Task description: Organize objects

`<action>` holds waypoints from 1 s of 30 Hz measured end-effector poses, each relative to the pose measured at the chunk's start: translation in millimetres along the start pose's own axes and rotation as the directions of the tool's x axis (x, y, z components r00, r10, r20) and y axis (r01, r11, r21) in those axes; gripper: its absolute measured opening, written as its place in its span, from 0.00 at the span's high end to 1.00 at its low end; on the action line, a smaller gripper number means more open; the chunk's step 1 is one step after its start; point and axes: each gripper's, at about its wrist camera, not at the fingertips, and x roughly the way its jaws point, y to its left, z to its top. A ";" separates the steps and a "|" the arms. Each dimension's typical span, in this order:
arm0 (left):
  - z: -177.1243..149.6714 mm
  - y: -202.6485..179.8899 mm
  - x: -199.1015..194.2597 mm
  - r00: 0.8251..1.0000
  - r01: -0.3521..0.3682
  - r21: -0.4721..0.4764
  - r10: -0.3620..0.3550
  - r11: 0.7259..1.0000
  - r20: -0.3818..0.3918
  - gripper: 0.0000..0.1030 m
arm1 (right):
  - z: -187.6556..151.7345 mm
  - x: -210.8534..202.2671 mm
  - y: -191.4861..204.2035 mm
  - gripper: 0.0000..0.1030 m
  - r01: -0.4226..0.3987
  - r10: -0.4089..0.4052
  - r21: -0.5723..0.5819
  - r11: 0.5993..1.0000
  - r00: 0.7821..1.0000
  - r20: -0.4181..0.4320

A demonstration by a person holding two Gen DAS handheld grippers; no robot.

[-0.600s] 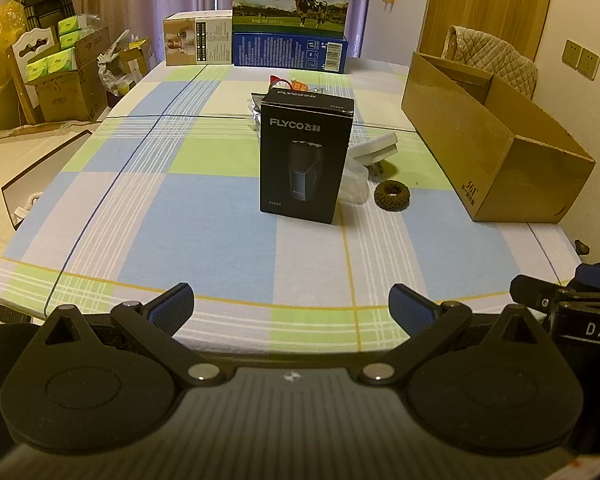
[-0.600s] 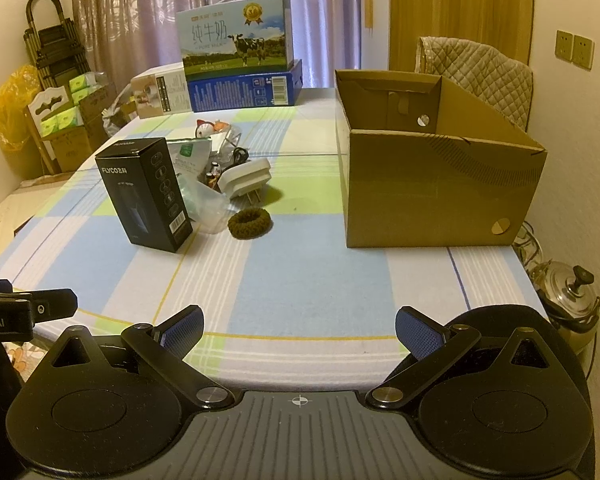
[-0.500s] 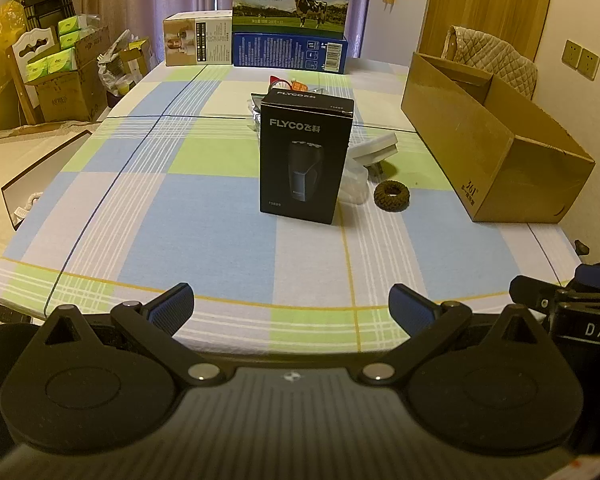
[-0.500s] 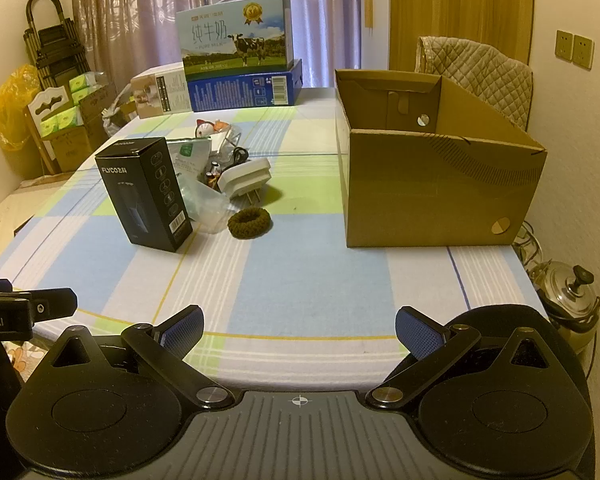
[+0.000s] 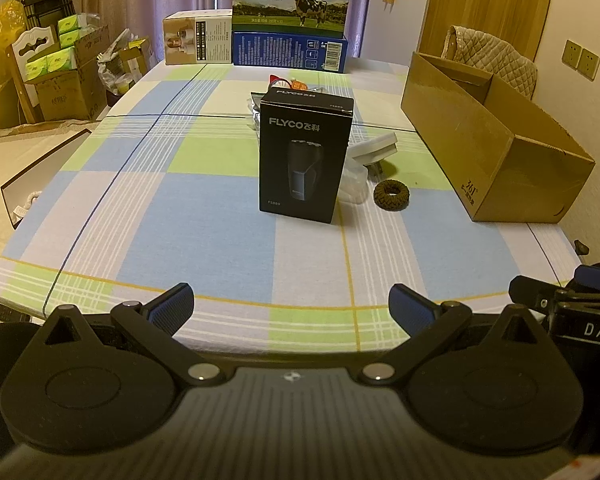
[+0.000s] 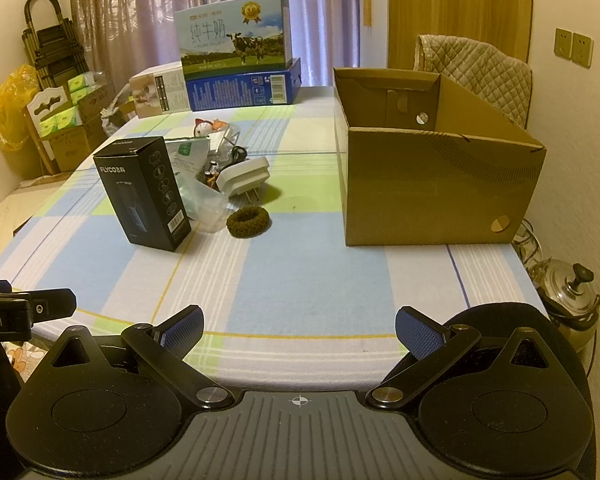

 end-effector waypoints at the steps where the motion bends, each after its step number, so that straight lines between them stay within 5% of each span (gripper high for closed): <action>1: 0.0 0.1 0.0 1.000 0.001 -0.002 -0.001 1.000 0.000 0.01 | 0.1 0.0 0.0 0.03 0.000 0.000 0.000 1.000 1.000 0.000; 30: 12.1 9.9 9.4 0.999 0.036 -0.018 -0.036 0.999 -0.003 0.01 | 11.8 4.1 -1.4 0.03 -0.048 0.048 0.046 0.998 0.999 -0.001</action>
